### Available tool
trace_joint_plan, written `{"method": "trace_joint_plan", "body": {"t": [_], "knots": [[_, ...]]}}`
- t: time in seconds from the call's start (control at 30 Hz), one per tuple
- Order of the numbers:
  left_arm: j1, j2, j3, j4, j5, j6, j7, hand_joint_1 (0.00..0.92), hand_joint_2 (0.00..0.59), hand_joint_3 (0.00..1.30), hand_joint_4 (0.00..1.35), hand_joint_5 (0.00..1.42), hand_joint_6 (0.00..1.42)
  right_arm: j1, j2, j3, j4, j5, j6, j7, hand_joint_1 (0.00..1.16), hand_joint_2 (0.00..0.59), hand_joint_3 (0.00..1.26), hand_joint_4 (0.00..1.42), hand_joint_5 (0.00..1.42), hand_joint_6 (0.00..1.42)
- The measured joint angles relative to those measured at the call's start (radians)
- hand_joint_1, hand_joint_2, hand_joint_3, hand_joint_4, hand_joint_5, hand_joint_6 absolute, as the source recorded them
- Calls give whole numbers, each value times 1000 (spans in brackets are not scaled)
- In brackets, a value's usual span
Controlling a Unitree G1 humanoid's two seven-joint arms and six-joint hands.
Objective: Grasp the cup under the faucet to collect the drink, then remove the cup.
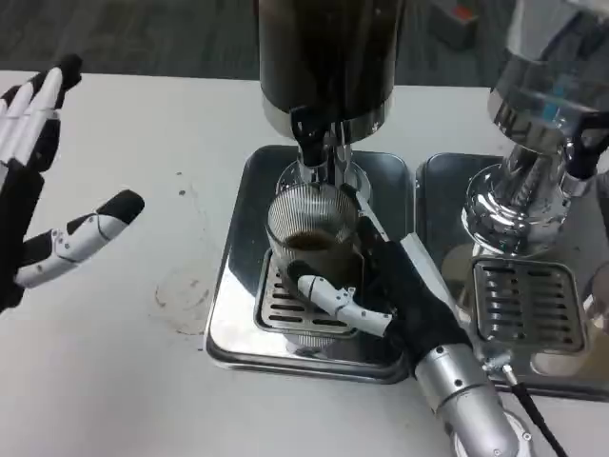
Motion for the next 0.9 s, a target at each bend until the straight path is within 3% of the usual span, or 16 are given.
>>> {"method": "trace_joint_plan", "body": {"t": [0.3, 0.9], "knots": [[50, 8, -10, 82, -1, 38, 7, 0, 168, 0, 0, 0, 0, -28, 9, 1, 57, -9, -34, -12, 769, 239, 0, 0, 0, 0], [106, 6, -106, 139, -2, 64, -15, 0, 168, 0, 0, 0, 0, -38, 57, -6, 89, -44, -29, -116, 845, 198, 0, 0, 0, 81]]}}
